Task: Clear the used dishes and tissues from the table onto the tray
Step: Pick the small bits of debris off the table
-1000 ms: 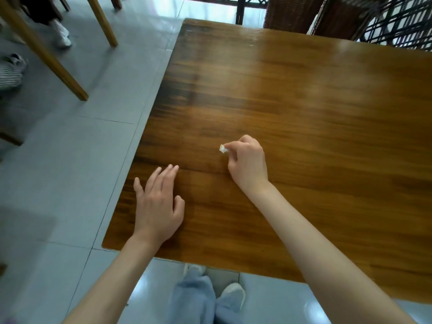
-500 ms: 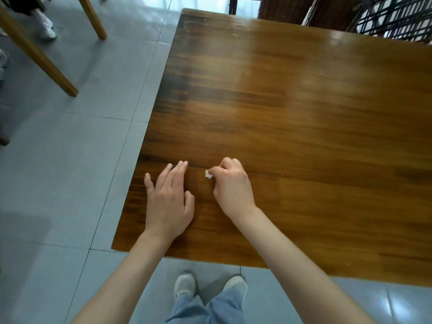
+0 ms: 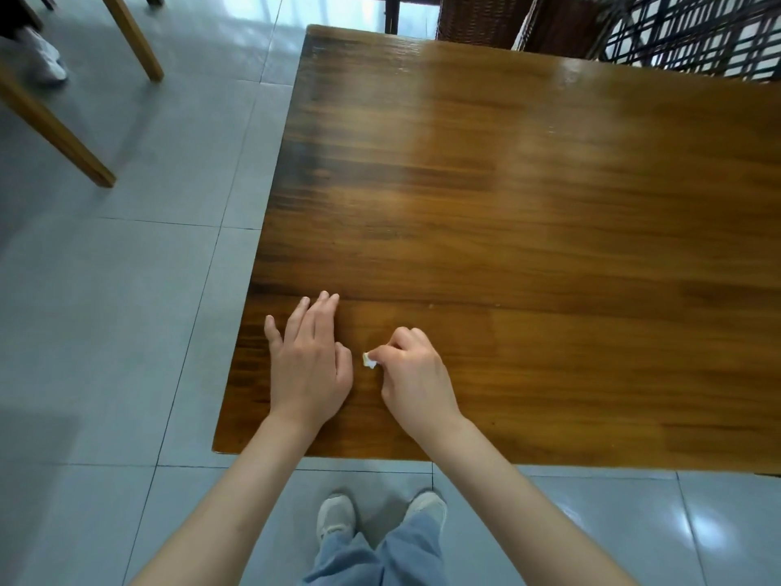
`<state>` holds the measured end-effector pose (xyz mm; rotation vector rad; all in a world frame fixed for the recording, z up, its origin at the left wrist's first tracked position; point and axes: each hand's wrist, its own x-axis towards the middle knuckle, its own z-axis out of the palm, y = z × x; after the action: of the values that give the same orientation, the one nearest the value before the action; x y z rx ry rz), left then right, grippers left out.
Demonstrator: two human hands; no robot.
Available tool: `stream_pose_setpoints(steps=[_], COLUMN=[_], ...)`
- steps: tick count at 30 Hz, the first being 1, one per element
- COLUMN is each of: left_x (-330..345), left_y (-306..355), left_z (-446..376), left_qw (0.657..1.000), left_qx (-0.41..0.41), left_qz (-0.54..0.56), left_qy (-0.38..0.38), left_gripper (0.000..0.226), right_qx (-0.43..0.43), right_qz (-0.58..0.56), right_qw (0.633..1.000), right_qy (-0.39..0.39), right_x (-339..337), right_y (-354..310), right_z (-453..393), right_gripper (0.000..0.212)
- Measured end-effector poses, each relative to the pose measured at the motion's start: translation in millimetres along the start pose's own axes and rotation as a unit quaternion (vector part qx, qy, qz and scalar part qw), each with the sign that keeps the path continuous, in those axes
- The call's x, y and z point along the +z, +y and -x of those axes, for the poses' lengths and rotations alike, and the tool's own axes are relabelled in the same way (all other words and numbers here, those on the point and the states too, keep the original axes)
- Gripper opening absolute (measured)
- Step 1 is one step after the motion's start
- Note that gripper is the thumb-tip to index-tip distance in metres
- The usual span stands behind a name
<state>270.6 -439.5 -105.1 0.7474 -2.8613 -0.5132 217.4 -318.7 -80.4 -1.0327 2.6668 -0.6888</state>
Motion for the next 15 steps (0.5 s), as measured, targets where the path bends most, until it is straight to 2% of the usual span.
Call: stream_pose_setpoints(steps=[3,6,10,12,15], left_x=[0.9,1.7,3.5,4.2,5.6], left_y=[-1.5,-2.7,-4.5,-5.0,-6.3], left_z=[-0.3,-1.2,-0.2,-0.4,0.4], left_qw=[1.000,1.000,1.000,1.000,0.999], left_qx=[0.002,0.003,0.002,0.002,0.000], left_qz=[0.007,0.014,0.024,0.028,0.028], left_qy=[-0.003,-0.002,0.007,0.013,0.019], left_gripper=[0.051,0.052,0.051,0.051,0.050], right_qx=[0.037,0.122,0.282,0.306,0.297], right_qz=[-0.044,-0.055,-0.027,-0.011,-0.005], right_qw=[0.998,0.988,0.944,0.936,0.940], right_qy=[-0.001,0.083,0.170,0.173,0.168], right_x=[-4.9,-19.1,-34.7,-30.3,-15.1], right_y=[2.4,19.5,56.5,55.5,30.4], right_z=[7.7,13.6,18.4,20.6,21.4], right_gripper=[0.018,0.017,0.018,0.020,0.022])
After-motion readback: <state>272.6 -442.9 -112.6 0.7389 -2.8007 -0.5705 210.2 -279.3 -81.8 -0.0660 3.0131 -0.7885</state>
